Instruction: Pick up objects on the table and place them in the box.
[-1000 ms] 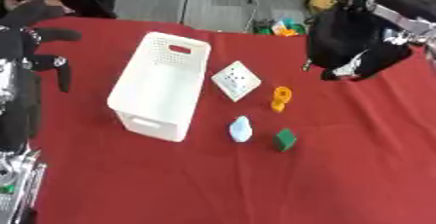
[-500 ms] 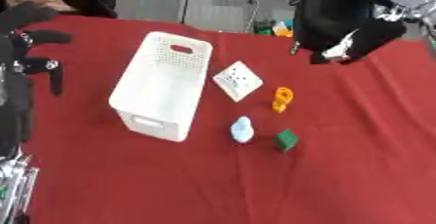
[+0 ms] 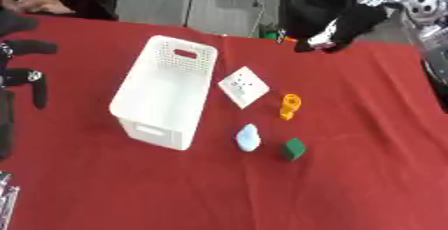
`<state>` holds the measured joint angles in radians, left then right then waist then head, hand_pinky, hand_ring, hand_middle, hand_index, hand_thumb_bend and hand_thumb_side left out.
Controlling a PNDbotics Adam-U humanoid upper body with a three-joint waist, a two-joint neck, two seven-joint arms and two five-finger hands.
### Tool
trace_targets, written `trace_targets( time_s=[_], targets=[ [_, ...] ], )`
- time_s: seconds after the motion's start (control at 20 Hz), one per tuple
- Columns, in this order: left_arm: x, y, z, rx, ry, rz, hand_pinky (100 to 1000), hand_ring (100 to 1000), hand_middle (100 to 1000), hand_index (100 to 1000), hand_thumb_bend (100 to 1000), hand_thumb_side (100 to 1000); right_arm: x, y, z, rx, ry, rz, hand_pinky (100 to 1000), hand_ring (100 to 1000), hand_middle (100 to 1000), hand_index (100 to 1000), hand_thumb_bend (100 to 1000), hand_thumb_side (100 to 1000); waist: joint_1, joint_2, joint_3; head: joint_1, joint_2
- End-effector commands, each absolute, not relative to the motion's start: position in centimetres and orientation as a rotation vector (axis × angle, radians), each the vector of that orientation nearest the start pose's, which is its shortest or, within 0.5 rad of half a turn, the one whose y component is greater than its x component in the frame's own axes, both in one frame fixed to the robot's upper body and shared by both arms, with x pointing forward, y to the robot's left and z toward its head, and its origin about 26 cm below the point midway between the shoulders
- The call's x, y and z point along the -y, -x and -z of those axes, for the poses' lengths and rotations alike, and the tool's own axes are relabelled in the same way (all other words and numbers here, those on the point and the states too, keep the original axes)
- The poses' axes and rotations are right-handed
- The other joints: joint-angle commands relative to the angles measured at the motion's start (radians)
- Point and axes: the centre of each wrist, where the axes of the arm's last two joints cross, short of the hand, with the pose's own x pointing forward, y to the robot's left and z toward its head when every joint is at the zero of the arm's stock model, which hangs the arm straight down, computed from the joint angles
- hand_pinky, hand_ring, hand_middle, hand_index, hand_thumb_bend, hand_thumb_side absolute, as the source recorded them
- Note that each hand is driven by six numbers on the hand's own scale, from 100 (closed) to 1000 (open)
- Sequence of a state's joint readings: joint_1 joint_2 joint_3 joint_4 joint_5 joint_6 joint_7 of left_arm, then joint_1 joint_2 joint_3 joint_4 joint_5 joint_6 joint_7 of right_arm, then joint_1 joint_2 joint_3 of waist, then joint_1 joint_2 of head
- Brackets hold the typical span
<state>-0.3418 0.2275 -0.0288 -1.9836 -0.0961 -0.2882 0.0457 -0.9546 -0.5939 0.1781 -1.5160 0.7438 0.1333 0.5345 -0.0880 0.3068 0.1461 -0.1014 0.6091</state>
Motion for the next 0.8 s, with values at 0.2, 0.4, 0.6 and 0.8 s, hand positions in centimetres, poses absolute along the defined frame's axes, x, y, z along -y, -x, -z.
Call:
trace_targets(
  time_s=[0.2,0.4,0.6,0.8],
  targets=[
    [-22.7,-30.5,-21.4,2.652,-0.091,0.394,153,661,748,869,100,1000,23.7,-40.7,-35.0,1.728,1.082,-1.317,100,285,317,477,547,362,0.005,-0.002,0.035,-0.062,-0.03],
    [-22.4,-30.6,-21.6,2.664,-0.069,0.399,154,661,748,869,100,1000,23.5,-41.5,-34.7,1.738,1.106,-1.3,100,282,315,475,551,361,0.006,0.005,0.055,-0.088,-0.04],
    [-21.9,-30.7,-22.1,2.687,-0.034,0.4,156,661,748,869,100,1000,23.1,-42.4,-34.5,1.748,1.175,-1.27,100,281,315,470,544,375,0.008,0.018,0.09,-0.131,-0.058],
    [-21.4,-30.7,-22.4,2.702,-0.005,0.403,160,661,747,868,100,1000,22.7,-43.2,-34.0,1.75,1.226,-1.268,100,284,312,470,533,383,0.007,0.025,0.112,-0.152,-0.059]
  ],
)
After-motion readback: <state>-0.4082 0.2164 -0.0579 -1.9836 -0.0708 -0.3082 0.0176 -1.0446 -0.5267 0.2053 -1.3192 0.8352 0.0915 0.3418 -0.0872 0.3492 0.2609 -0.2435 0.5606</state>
